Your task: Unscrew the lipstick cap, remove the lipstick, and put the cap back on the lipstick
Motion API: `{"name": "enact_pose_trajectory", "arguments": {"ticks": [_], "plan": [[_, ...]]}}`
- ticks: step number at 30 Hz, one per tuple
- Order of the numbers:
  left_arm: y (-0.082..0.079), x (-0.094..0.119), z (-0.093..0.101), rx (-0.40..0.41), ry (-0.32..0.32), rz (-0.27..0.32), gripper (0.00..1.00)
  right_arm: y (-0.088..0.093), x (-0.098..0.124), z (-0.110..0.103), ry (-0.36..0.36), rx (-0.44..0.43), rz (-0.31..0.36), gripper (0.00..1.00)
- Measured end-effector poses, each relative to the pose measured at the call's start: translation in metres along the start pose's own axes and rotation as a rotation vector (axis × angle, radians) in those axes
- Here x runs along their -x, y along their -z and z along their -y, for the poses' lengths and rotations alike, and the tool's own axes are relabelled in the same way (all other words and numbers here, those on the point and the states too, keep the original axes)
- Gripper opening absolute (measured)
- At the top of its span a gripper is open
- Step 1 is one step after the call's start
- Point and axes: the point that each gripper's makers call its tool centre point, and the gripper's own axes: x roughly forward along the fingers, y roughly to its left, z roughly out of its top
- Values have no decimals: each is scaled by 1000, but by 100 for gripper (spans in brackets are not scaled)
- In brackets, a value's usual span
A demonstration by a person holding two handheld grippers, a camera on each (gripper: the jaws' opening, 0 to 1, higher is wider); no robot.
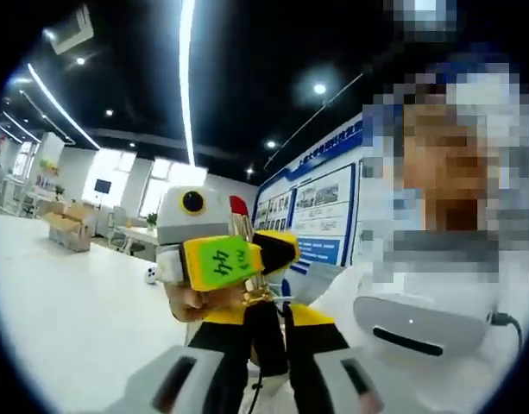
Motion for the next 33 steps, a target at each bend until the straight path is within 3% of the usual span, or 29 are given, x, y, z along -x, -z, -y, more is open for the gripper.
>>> {"name": "enact_pose_trajectory", "arguments": {"ticks": [9,10,14,18,22,28,33], "plan": [[1,9,-35,-46,-195,-16,13,1,3,26,206,129,-35,6],[0,14,-49,-92,-287,-31,13,-3,10,41,292,184,-49,6],[1,25,-72,-203,-466,-94,13,-4,19,60,432,295,-97,6],[-3,33,-85,-297,-598,-125,13,-7,22,69,499,344,-97,6],[-12,43,-98,-427,-780,-151,13,-14,26,79,580,404,-80,6],[-22,56,-110,-571,-1016,-143,13,-19,27,87,670,475,-45,6],[-24,56,-106,-591,-1007,-145,13,-21,27,84,672,494,-38,6]]}}
